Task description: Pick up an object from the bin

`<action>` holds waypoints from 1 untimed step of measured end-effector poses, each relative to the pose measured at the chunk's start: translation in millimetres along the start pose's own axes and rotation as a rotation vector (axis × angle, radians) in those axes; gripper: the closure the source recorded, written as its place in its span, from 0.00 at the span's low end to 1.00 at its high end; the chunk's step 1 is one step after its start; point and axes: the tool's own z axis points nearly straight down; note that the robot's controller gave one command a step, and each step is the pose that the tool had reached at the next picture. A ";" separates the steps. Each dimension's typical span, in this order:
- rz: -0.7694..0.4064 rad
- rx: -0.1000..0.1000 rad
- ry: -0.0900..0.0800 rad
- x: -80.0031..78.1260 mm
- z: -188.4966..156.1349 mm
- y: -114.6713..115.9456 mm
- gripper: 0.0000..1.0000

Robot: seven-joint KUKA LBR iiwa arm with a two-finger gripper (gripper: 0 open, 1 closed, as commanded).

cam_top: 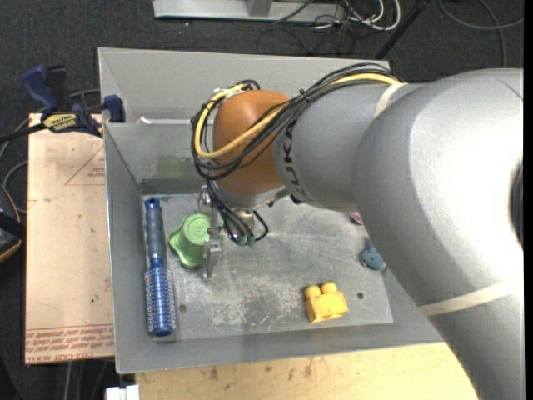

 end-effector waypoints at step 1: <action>-0.013 -0.002 0.004 -8.7 -4.9 1.3 0.00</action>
Offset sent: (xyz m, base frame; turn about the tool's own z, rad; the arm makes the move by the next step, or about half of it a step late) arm 0.0073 0.0006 0.0038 -0.0130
